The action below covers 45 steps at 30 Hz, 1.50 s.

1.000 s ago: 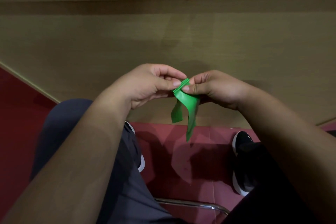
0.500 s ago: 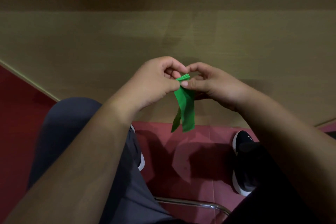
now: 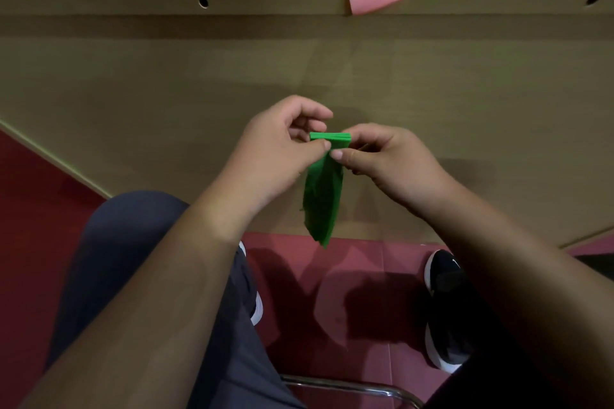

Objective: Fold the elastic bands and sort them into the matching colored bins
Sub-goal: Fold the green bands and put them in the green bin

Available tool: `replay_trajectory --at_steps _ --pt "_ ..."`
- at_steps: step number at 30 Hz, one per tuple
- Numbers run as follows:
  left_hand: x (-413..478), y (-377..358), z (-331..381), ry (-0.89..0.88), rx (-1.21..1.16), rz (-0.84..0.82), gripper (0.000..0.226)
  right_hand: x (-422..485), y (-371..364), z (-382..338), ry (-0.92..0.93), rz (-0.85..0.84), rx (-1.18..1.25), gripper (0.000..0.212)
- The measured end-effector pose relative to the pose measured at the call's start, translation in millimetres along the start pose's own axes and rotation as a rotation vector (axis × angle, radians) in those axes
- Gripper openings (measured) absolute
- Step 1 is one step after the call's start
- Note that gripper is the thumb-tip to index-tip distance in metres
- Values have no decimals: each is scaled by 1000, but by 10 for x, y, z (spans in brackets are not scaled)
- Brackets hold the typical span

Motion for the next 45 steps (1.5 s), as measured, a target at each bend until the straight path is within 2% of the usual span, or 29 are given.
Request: replay_trajectory --at_steps 5,11,15,21,31,45 --pt "40 7 -122 63 4 20 33 22 113 -65 57 142 -75 17" --pt "51 -85 -216 95 -38 8 30 -12 136 -122 33 99 43 12" --pt "78 -102 -243 103 -55 18 21 -15 174 -146 52 118 47 13" --pt "54 -172 -247 124 -75 15 21 -19 205 -142 8 182 132 12" --pt "72 -235 -250 176 -134 -25 22 -17 241 -218 0 204 108 11" --pt "94 -216 -197 171 -126 0 24 -27 277 -263 36 229 103 9"
Point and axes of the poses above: each hand's wrist, its own x-axis towards the middle knuckle, its own y-axis out of the back of the hand, z = x × y, the point moved 7 cm from there along x, towards the middle knuckle, and after that the axes turned 13 degrees about z, right-handed, at the moved point
